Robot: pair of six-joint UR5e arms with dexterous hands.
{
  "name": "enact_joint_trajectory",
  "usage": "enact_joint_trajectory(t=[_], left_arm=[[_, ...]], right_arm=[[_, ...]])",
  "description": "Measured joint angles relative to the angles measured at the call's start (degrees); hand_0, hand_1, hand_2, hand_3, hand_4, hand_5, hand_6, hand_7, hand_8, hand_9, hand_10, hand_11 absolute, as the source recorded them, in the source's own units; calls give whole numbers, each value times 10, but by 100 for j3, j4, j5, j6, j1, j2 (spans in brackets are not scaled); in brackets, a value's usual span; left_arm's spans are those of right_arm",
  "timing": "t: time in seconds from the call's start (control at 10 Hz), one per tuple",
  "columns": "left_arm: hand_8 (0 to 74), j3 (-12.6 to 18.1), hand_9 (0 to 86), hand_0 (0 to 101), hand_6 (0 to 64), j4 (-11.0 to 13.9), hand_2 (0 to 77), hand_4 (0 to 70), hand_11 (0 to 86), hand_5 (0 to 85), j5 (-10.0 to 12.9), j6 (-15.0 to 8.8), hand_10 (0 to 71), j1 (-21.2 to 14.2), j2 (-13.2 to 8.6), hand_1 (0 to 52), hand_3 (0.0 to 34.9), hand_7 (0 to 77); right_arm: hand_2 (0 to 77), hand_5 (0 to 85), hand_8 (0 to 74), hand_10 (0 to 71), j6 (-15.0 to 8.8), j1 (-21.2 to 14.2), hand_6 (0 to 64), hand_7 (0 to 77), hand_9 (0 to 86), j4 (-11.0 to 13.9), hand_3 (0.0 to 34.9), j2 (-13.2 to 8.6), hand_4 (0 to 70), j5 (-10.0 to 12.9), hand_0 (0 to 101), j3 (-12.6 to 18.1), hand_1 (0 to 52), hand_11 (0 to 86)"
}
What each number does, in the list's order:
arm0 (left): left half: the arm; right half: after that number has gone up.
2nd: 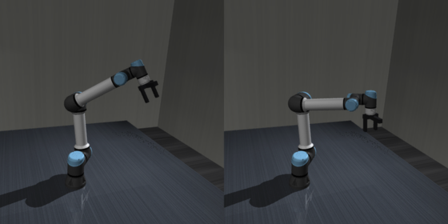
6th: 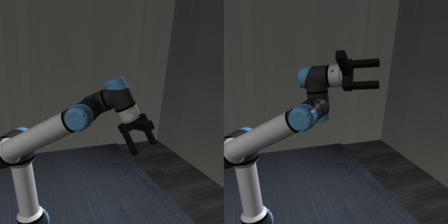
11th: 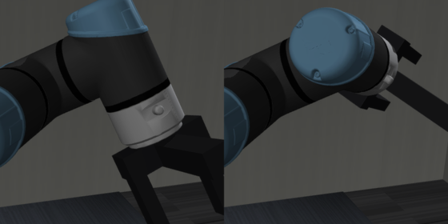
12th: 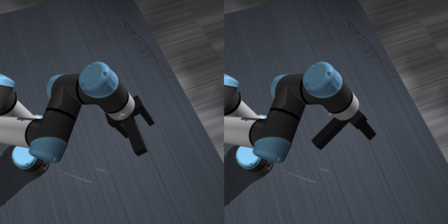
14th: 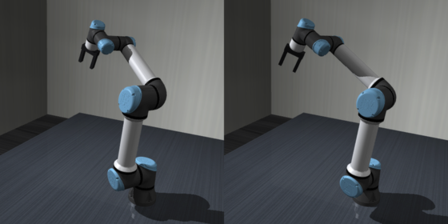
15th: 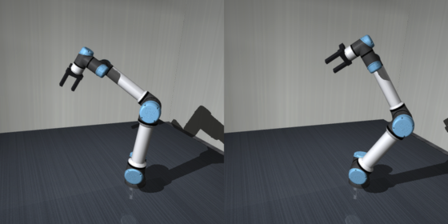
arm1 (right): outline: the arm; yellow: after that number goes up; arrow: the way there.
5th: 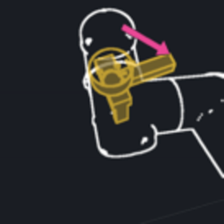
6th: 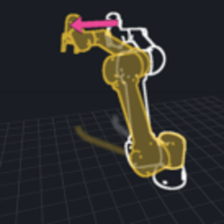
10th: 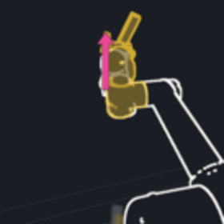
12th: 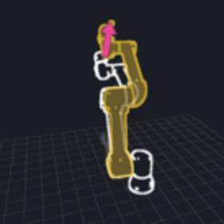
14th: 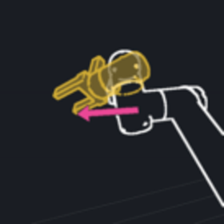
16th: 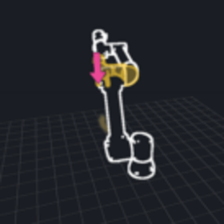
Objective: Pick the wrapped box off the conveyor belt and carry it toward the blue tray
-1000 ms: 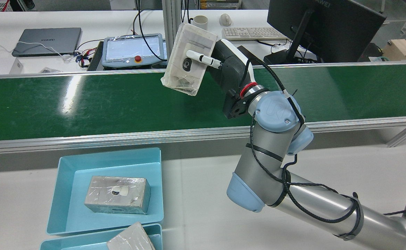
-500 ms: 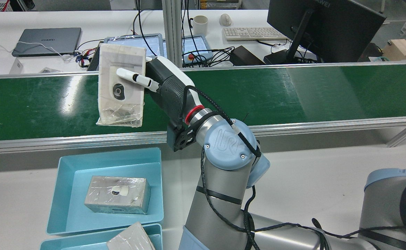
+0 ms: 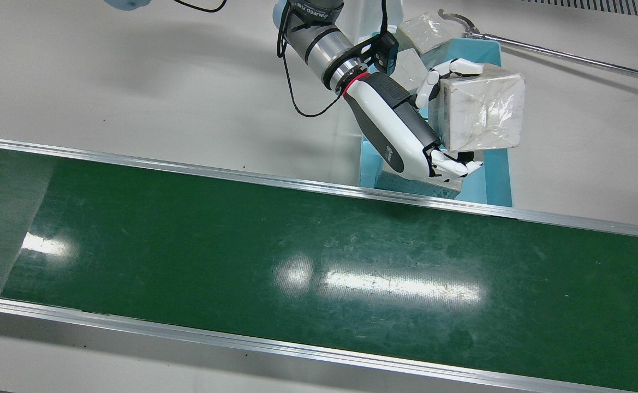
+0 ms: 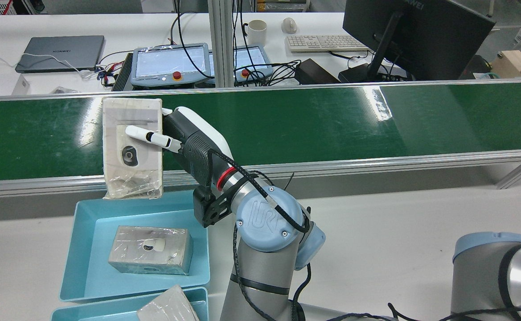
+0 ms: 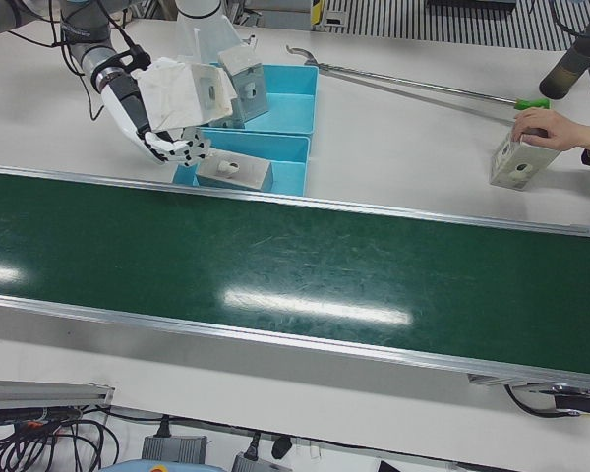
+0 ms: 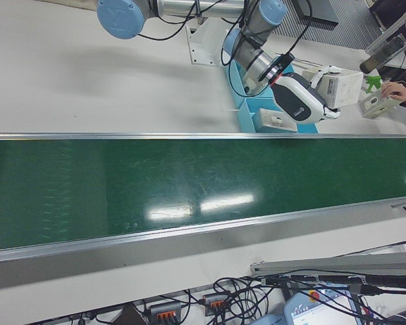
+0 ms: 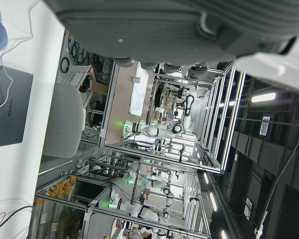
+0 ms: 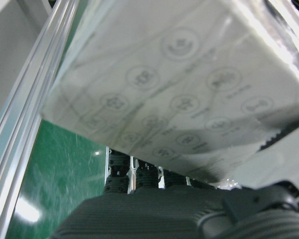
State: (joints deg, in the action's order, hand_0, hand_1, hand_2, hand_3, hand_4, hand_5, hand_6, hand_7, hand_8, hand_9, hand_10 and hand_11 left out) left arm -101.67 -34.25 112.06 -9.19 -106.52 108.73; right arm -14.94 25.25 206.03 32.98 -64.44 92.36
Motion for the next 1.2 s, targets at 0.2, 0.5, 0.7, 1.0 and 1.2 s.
enact_joint_trajectory(t=[0.2,0.5,0.7,1.0,1.2], left_arm=[[5,0,5,0,5,0,11,0,5,11,0,0,0,0,0,0,0,5],[5,0,5,0,5,0,11,0,5,11,0,0,5,0,0,0,0,5],[5,0,5,0,5,0,5,0,5,11,0,0,5,0,0,0,0,5],[5,0,5,0,5,0,11,0,5,11,0,0,5,0,0,0,0,5],[5,0,5,0,5,0,11,0,5,11,0,0,5,0,0,0,0,5]], right_arm=[[415,605,338,153,44,-38,425,633,442,-154,0,-183,207,-164,457,-195,0,365],[338,665,125,0,60,-60,305,578,256,-192,9,-384,202,-345,483,-258,5,147],[114,480,0,0,64,-61,180,431,11,-194,2,-454,136,-395,488,-253,218,16],[16,191,0,0,70,-58,55,55,11,-195,5,-473,115,-416,486,-197,87,16],[16,185,0,0,137,-43,55,82,11,-200,5,-439,115,-394,486,-96,109,16]])
